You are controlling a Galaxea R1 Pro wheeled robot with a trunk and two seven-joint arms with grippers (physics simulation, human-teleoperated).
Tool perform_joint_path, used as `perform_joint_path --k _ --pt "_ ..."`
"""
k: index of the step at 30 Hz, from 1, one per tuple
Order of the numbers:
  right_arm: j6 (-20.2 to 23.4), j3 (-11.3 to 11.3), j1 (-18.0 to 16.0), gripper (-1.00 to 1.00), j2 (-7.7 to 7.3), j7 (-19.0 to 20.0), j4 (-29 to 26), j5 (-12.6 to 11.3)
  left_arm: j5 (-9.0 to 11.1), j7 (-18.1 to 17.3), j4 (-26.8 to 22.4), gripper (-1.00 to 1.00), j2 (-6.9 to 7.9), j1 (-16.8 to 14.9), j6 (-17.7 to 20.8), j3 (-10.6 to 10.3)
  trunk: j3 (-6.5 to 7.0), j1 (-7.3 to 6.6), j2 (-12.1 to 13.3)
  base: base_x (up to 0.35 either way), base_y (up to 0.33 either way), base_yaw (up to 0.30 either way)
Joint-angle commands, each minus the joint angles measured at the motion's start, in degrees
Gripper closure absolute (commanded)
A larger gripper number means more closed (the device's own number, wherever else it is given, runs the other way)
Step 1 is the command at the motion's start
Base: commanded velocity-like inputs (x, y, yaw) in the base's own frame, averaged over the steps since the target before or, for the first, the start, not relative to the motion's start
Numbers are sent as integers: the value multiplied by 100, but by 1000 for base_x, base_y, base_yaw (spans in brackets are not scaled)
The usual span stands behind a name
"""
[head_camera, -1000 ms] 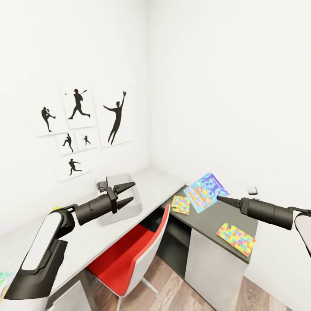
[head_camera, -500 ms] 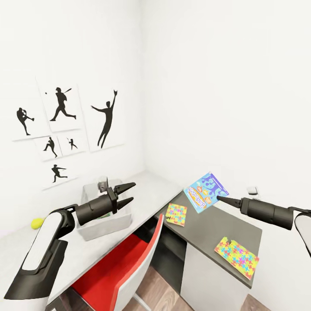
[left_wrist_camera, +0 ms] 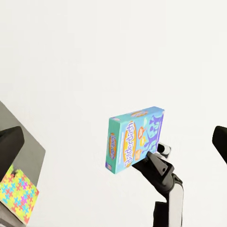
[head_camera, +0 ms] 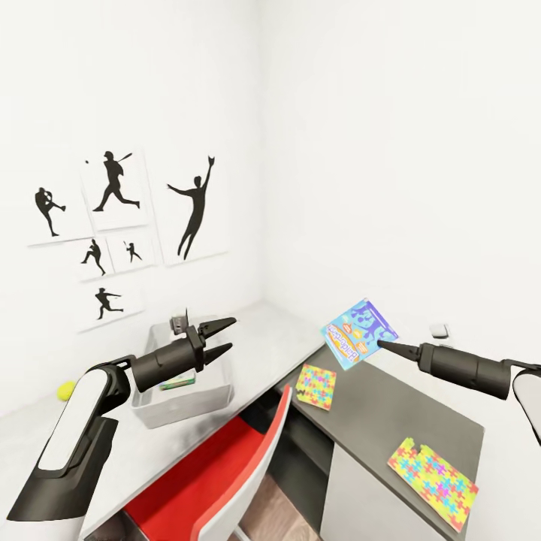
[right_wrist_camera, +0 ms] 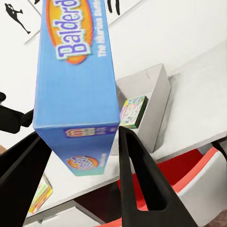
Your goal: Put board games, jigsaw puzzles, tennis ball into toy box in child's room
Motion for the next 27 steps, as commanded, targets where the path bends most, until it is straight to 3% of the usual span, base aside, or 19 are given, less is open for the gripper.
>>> perform_joint_path --k 1,10,27 --pt "25 -6 -4 100 0 39 1 28 61 57 -2 -100 3 -2 6 -4 -3 2 -5 13 -7 60" --pt "25 -4 -2 100 0 39 1 31 61 53 -2 -100 14 -2 7 1 -14 2 -5 6 -3 98" --pt "25 4 -2 100 6 33 1 25 67 32 3 -100 47 -2 15 12 -51 2 -5 1 0 253"
